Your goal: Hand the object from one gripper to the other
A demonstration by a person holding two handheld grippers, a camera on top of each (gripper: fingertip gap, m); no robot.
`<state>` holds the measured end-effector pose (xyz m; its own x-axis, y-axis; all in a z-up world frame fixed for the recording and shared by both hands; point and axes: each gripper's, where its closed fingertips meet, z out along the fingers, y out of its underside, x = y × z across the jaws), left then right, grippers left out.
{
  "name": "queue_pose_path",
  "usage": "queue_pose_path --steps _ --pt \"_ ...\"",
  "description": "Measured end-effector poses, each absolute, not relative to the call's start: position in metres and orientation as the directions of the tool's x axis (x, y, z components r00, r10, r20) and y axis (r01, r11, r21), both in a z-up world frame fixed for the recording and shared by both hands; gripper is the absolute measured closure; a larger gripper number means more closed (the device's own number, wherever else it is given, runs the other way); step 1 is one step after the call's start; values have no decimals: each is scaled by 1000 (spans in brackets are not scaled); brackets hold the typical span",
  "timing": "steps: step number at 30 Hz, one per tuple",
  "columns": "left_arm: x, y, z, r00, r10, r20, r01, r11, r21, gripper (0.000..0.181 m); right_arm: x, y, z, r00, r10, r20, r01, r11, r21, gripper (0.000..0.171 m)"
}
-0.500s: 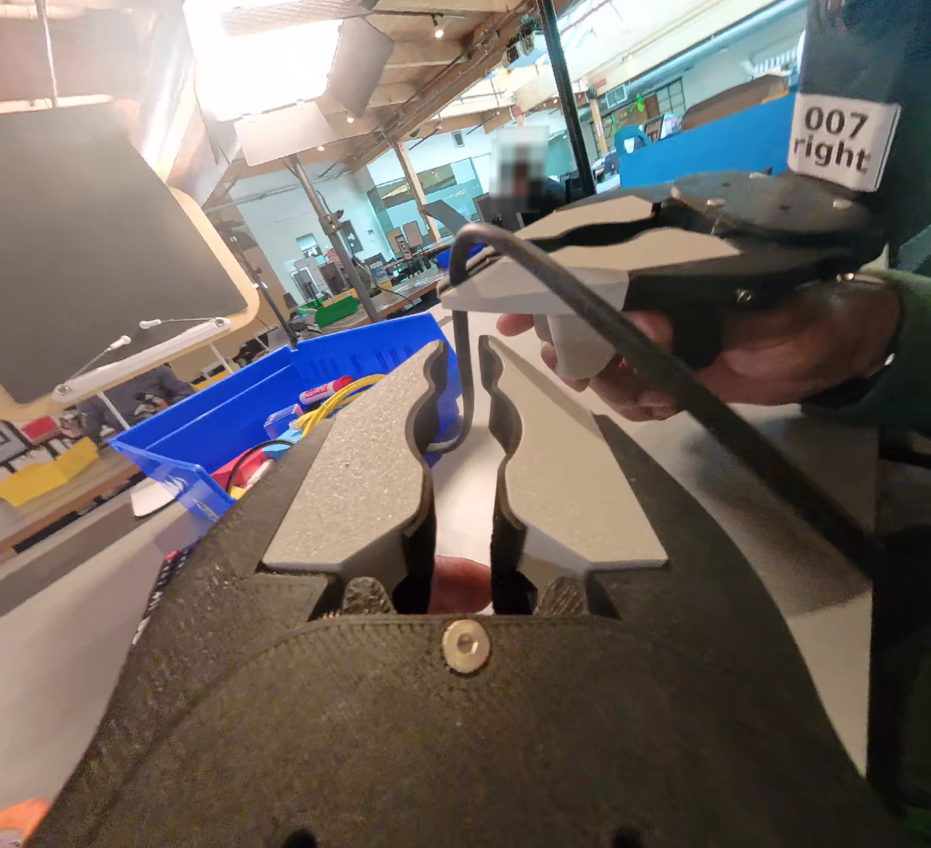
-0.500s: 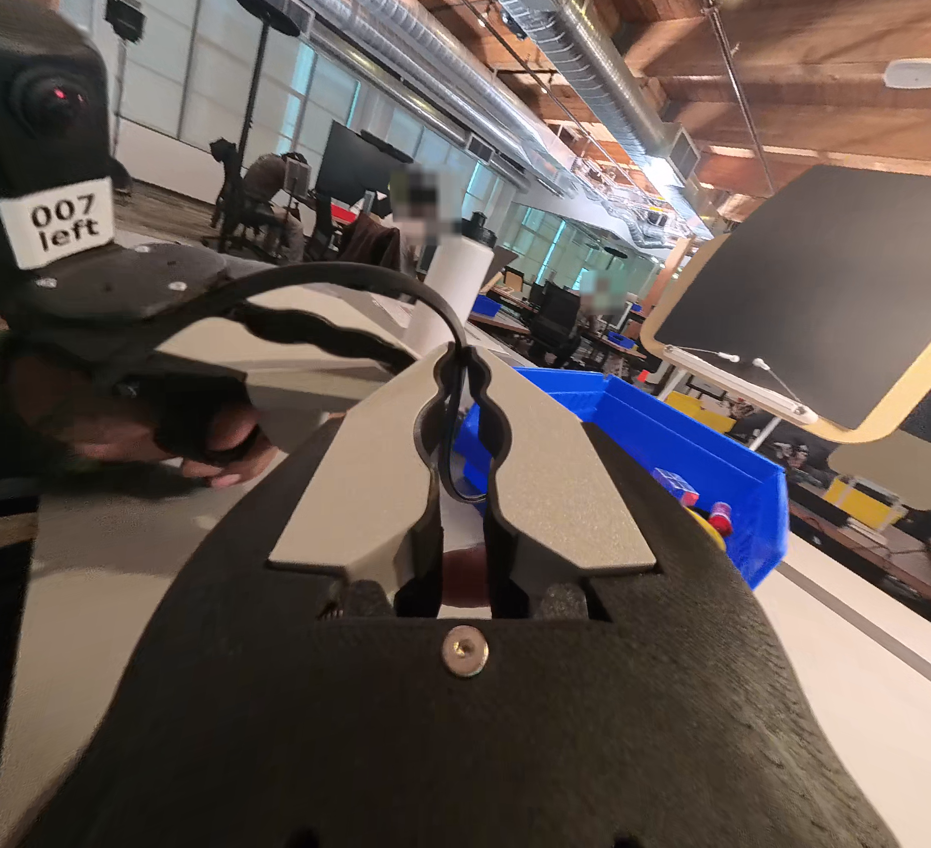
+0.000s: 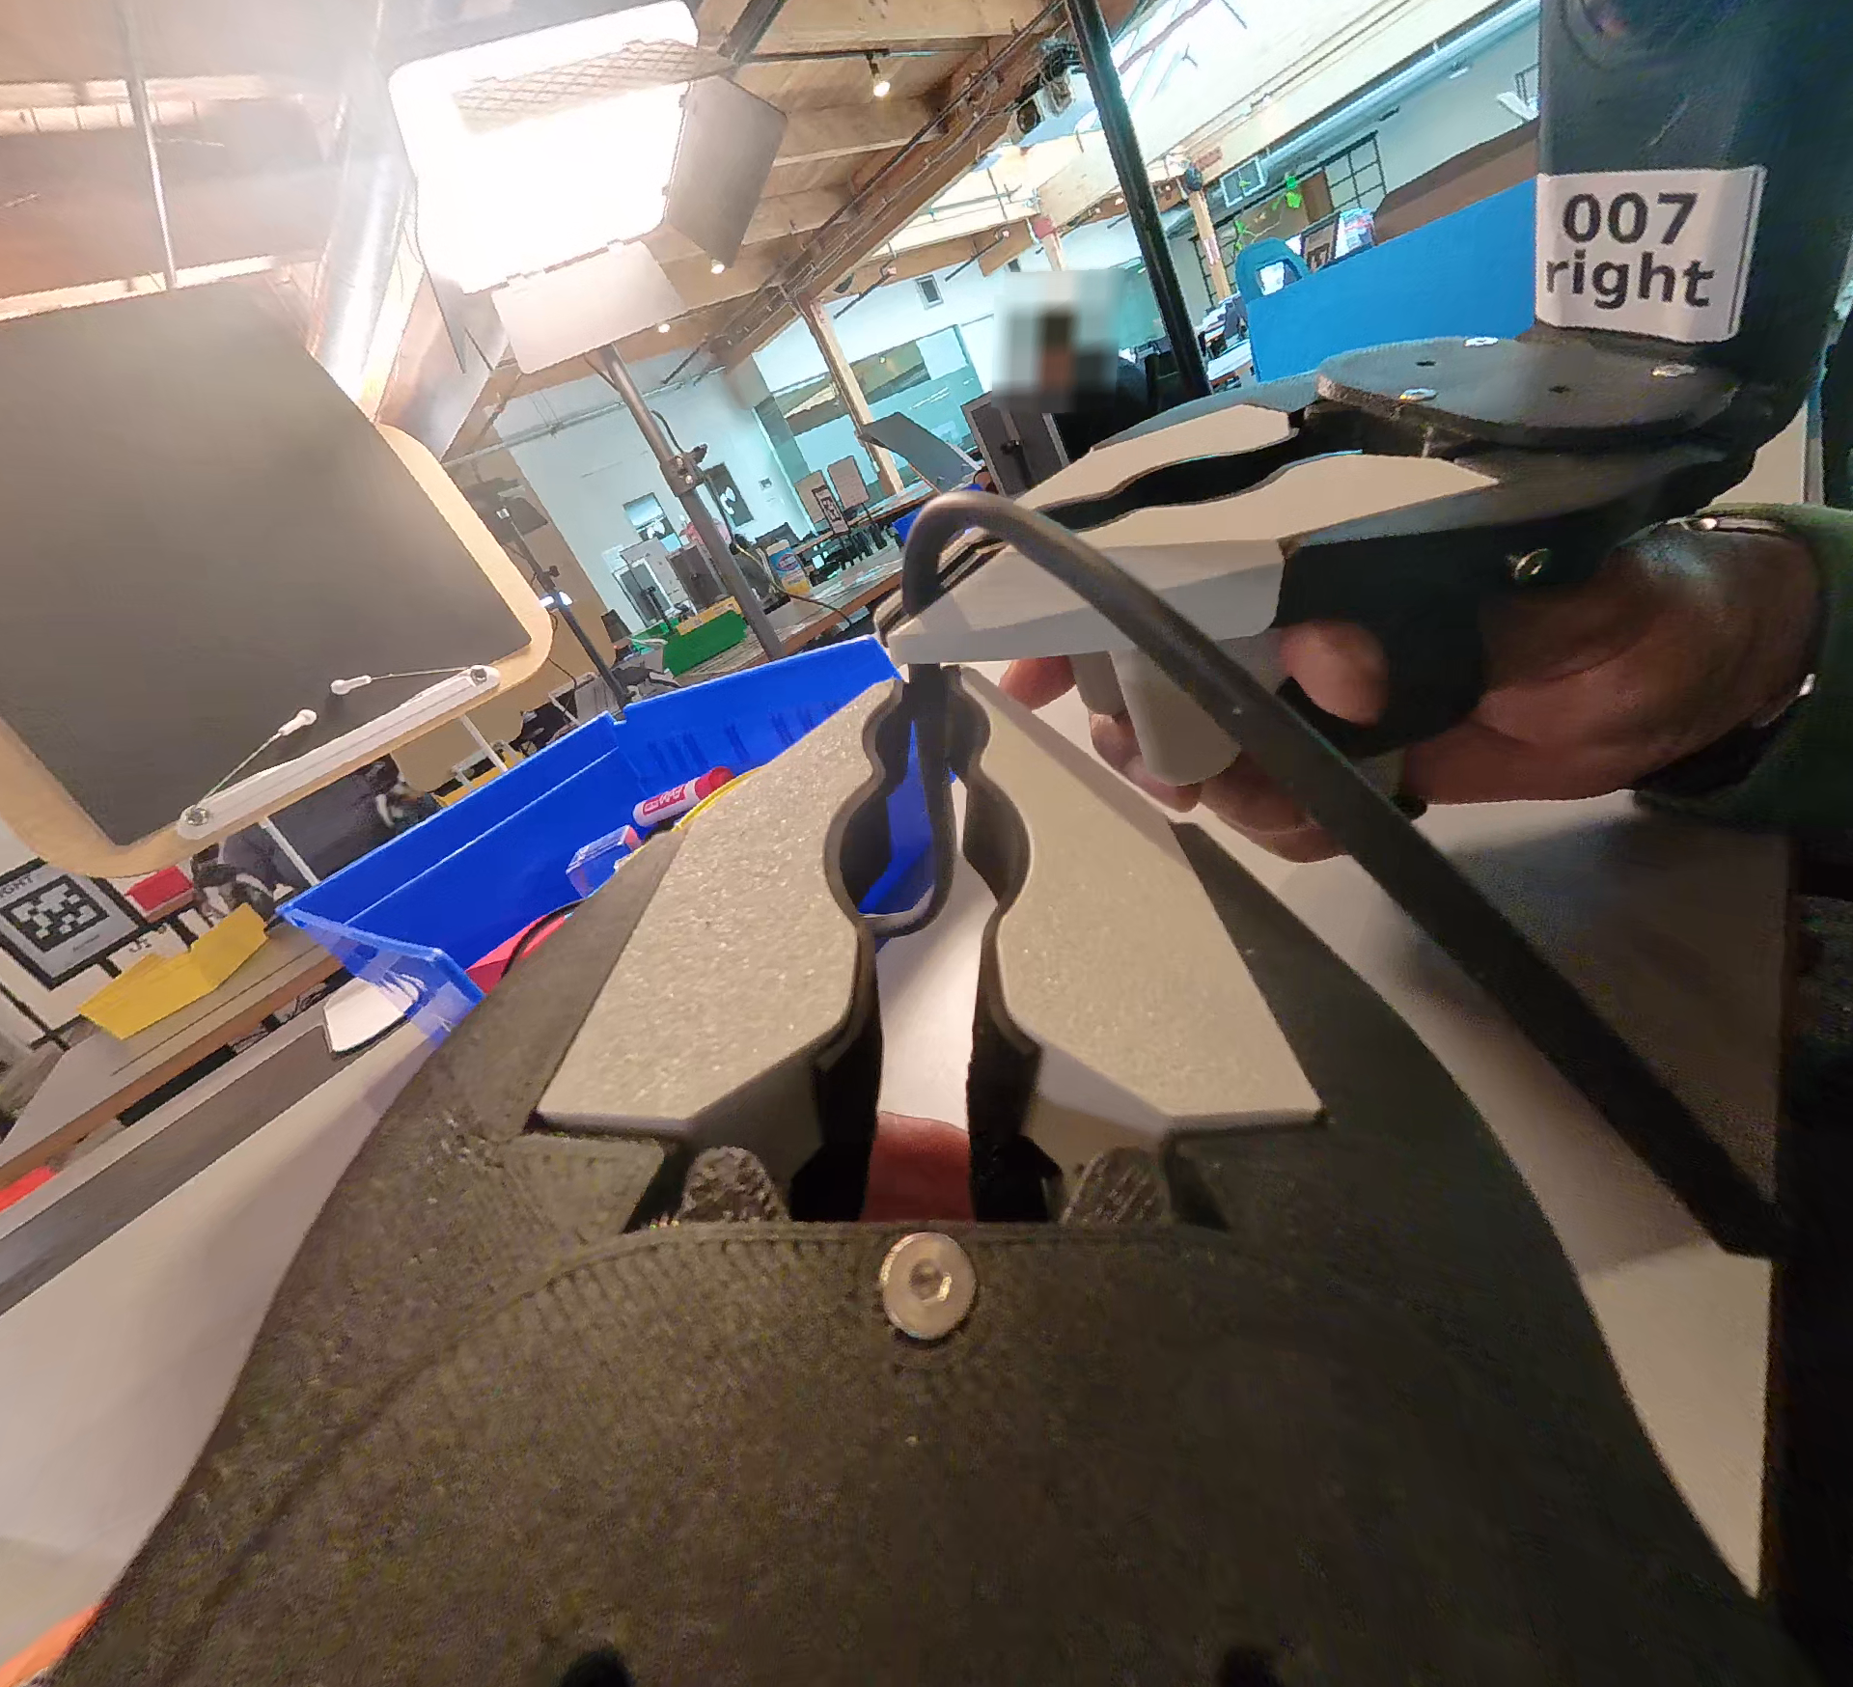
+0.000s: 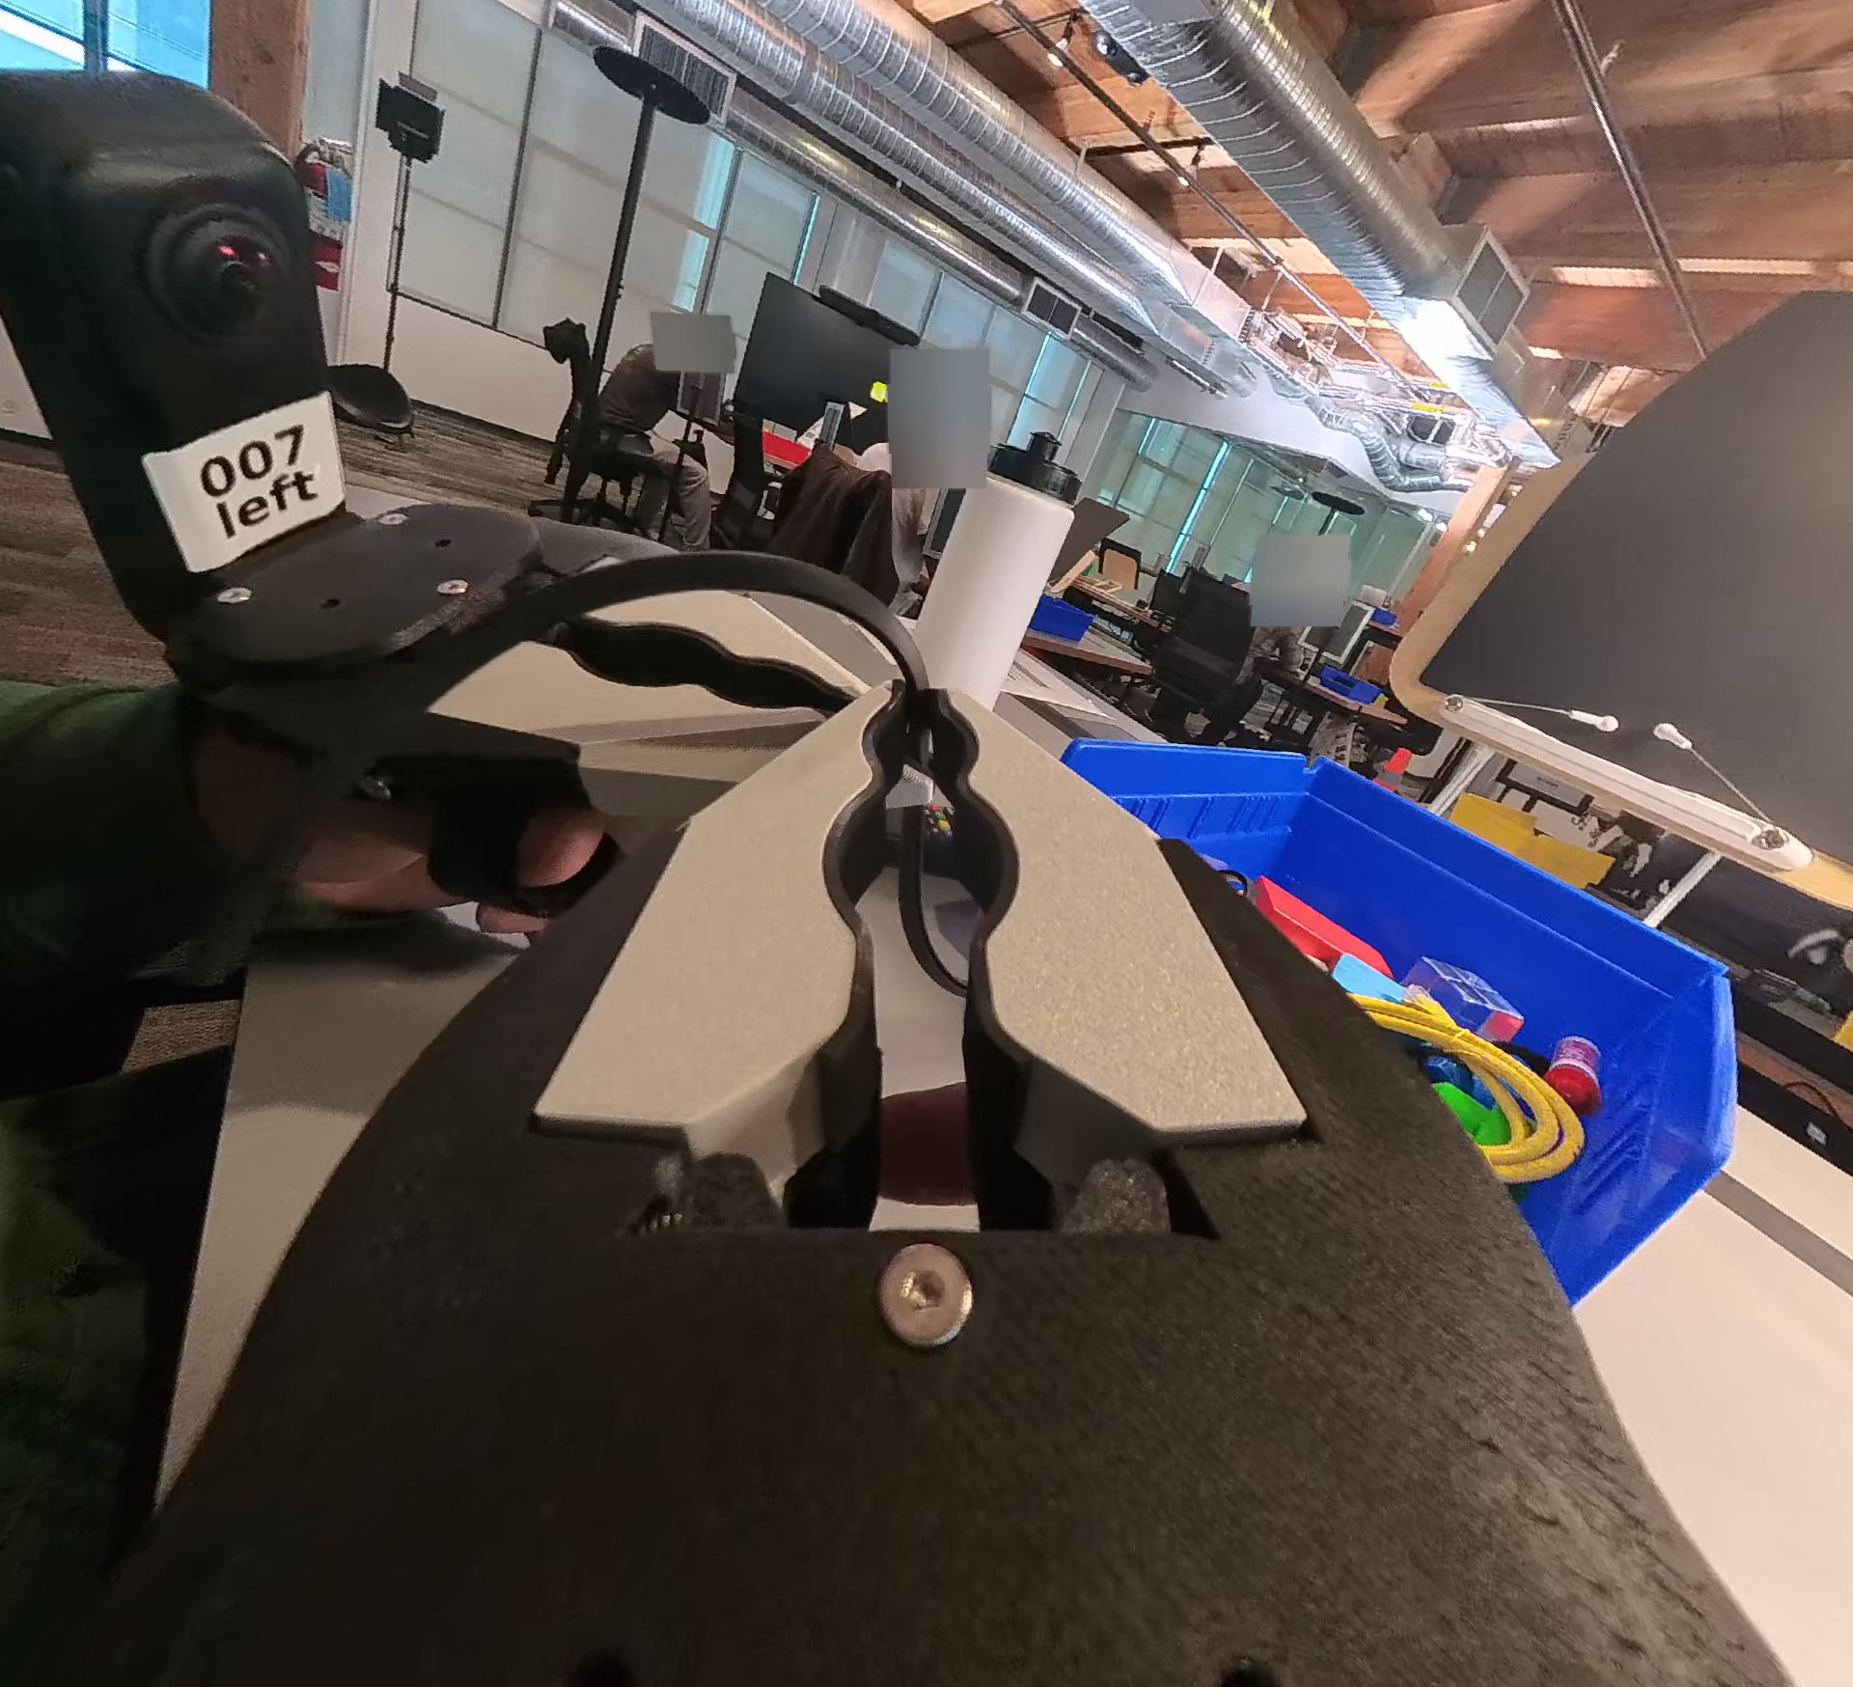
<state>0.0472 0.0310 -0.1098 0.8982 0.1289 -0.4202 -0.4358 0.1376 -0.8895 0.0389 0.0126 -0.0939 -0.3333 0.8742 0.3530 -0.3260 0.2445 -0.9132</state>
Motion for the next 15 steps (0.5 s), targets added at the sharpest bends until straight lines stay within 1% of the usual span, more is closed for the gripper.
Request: queue_pose_path --steps 3,6,10,15 --pt "41 30 -109 905 150 -399 -418 126 -900 175 38 14 -94 -312 876 367 -327 263 -908 164" --pt "32 27 -106 929 164 -332 -355 139 -924 175 36 18 -95 -289 885 364 -317 270 -909 160" --pt "28 22 -100 963 134 -233 -256 192 -947 176 32 21 -98 -277 889 366 -293 284 -913 159" --pt "29 20 -96 981 92 -172 -189 225 -956 175 28 16 -108 -267 861 434 -268 367 -891 159"
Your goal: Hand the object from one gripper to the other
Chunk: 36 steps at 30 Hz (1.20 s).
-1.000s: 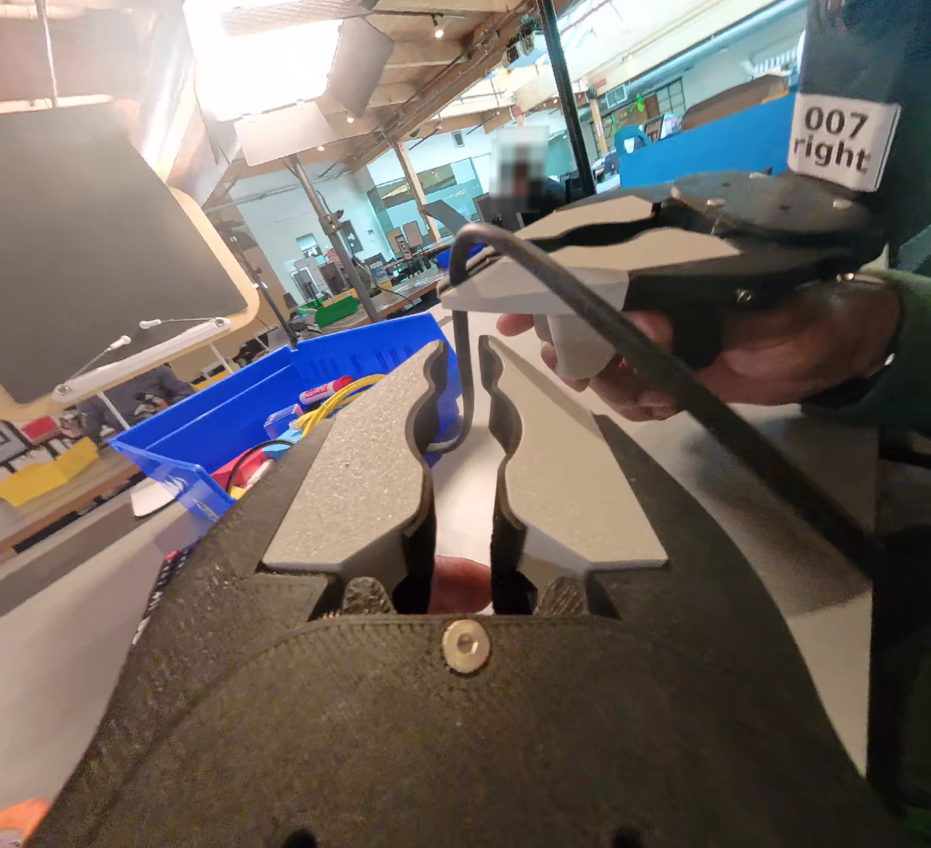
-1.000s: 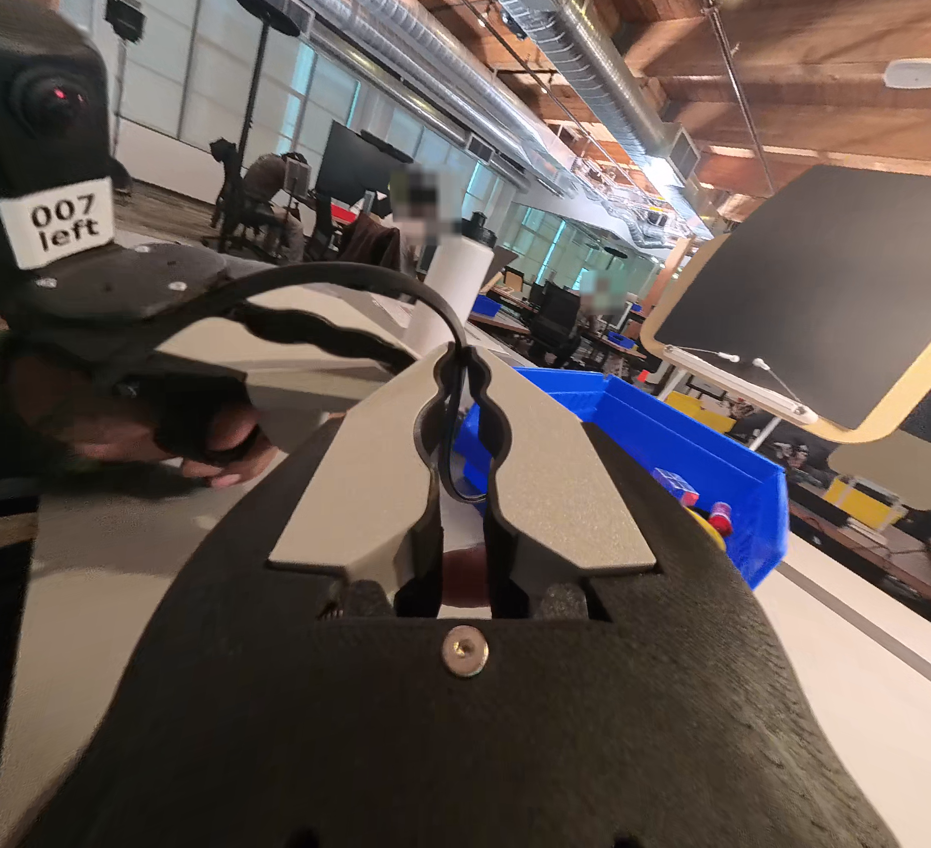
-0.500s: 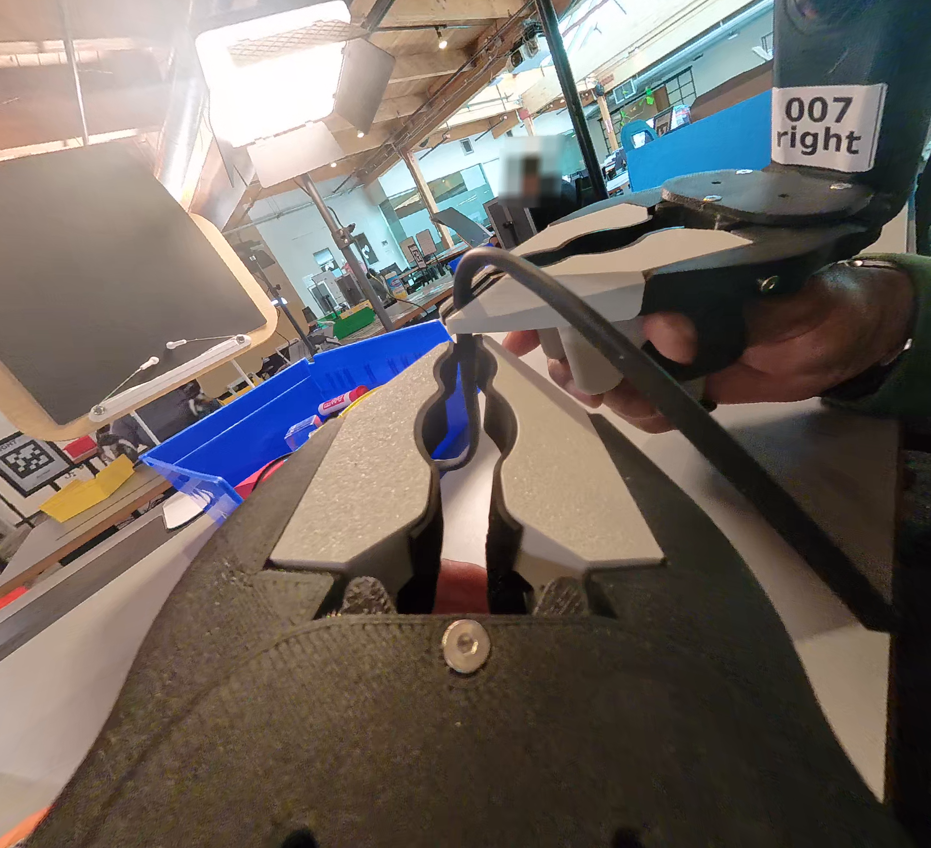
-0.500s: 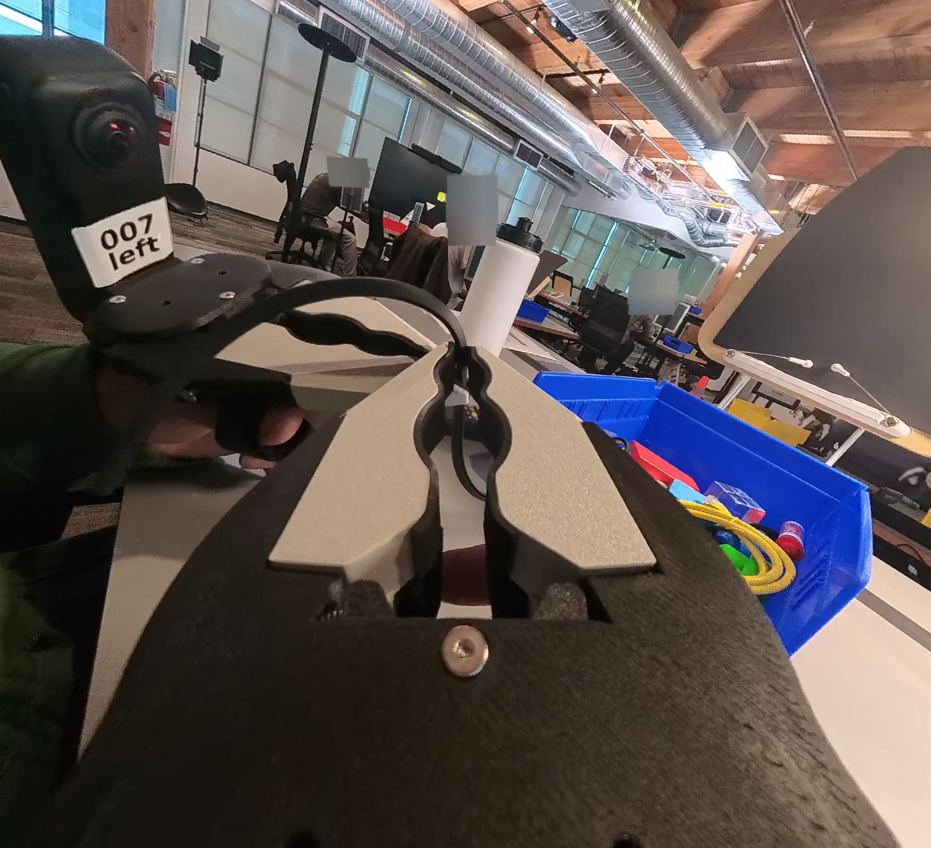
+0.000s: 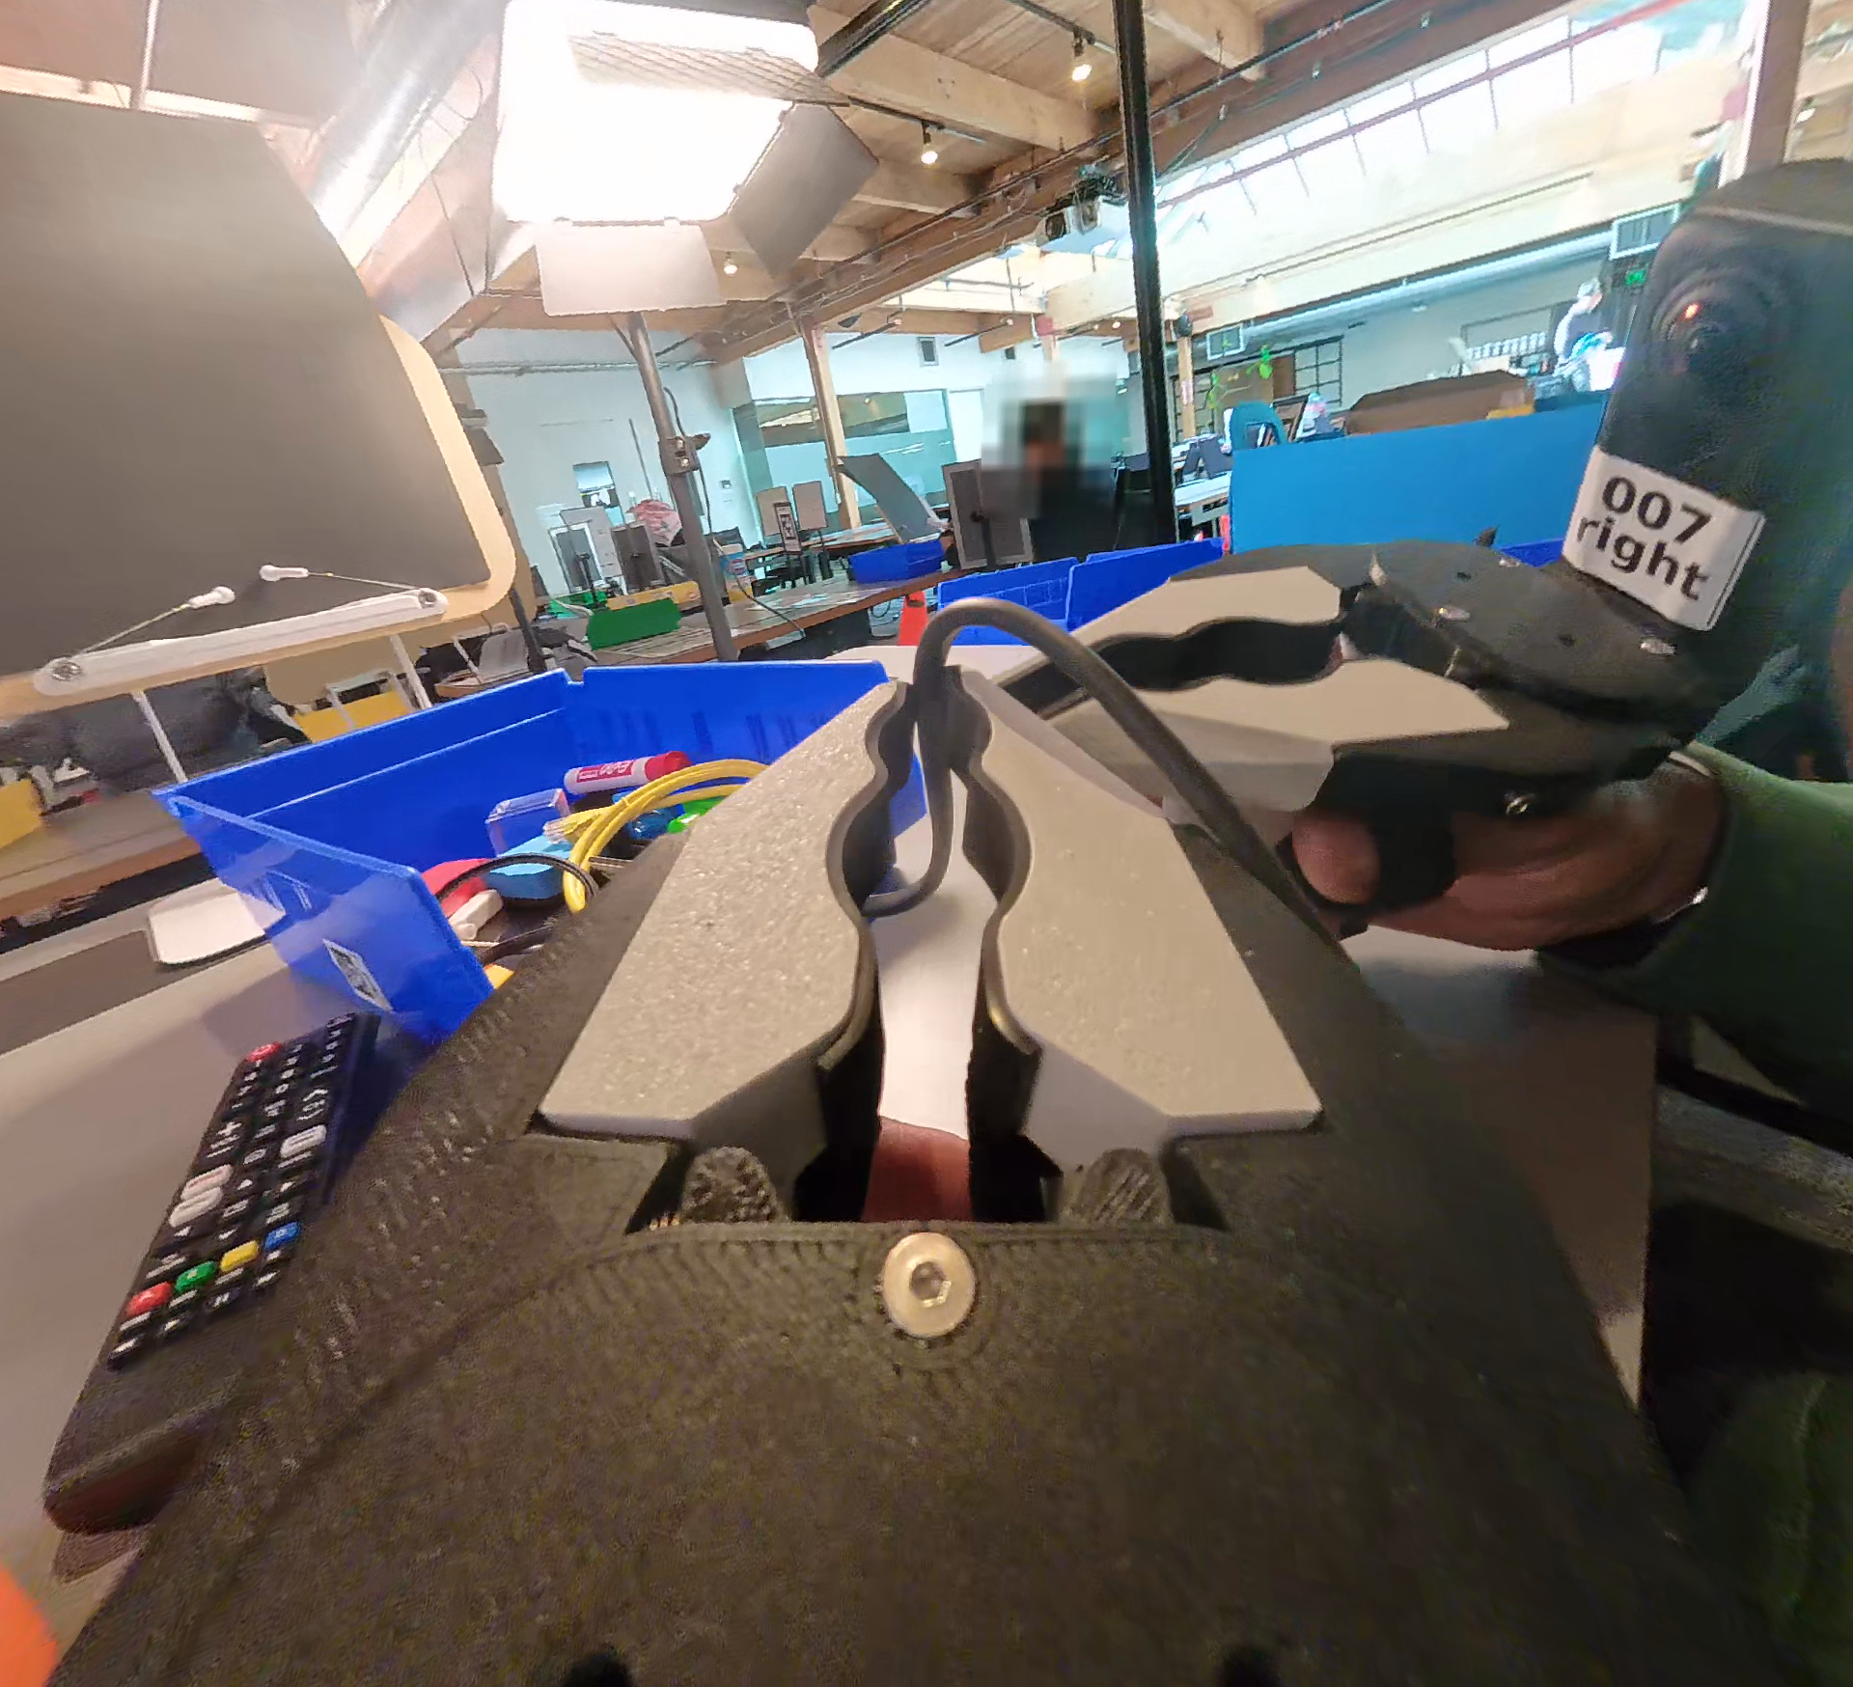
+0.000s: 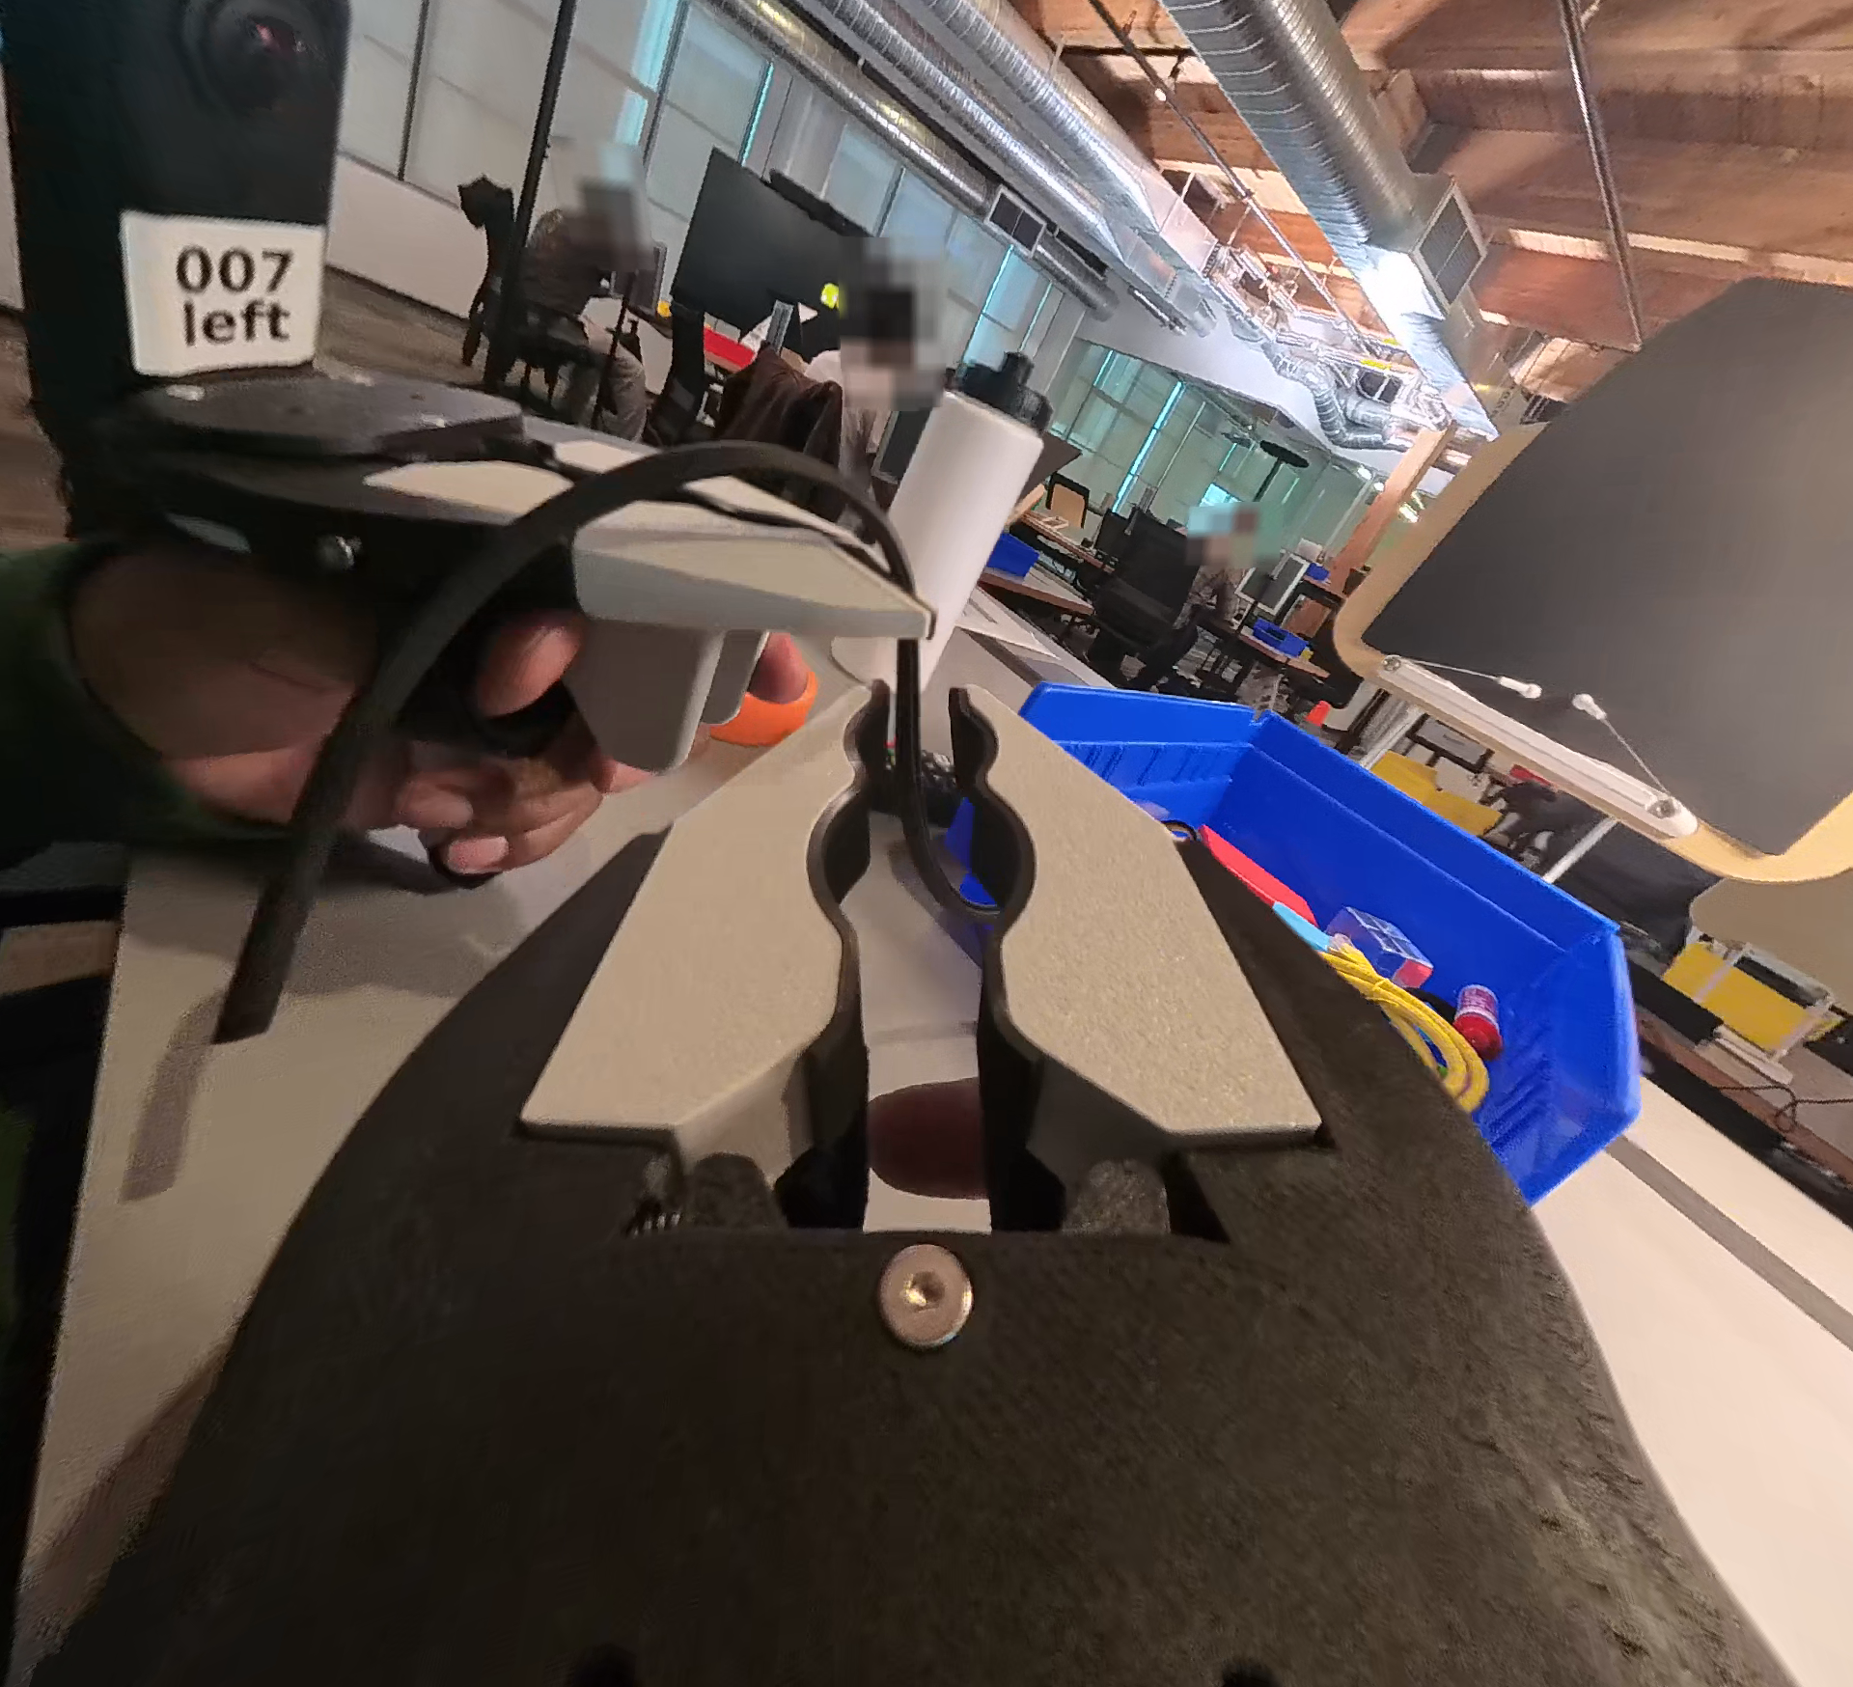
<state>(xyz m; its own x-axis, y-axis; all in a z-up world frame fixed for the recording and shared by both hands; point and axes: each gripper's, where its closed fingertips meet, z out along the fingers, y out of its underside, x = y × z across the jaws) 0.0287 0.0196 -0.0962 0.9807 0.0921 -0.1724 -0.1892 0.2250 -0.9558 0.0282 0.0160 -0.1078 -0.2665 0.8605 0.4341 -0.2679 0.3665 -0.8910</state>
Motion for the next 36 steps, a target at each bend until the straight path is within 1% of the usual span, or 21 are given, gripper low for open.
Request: queue_pose_path --steps 6,11,16,21,26,32,36 --pt "33 21 -98 985 57 -165 -174 221 -960 175 24 14 -116 -231 826 515 -251 461 -851 159" --pt "37 23 -100 985 33 -169 -172 214 -961 175 24 16 -114 -208 828 521 -255 468 -846 165" --pt "40 23 -100 986 18 -164 -164 223 -961 175 24 19 -112 -195 832 520 -257 468 -846 166" --pt "40 21 -98 985 30 -172 -174 237 -956 173 25 28 -104 -174 869 463 -266 412 -872 166" --pt "38 21 -99 984 46 -172 -177 232 -956 171 29 32 -96 -211 905 370 -284 305 -909 166" --pt "43 27 -109 945 87 -315 -325 163 -931 166 36 22 -92 -279 895 347 -321 254 -912 167" --pt "45 27 -109 931 101 -351 -364 163 -917 166 37 19 -92 -305 889 341 -321 241 -916 166"
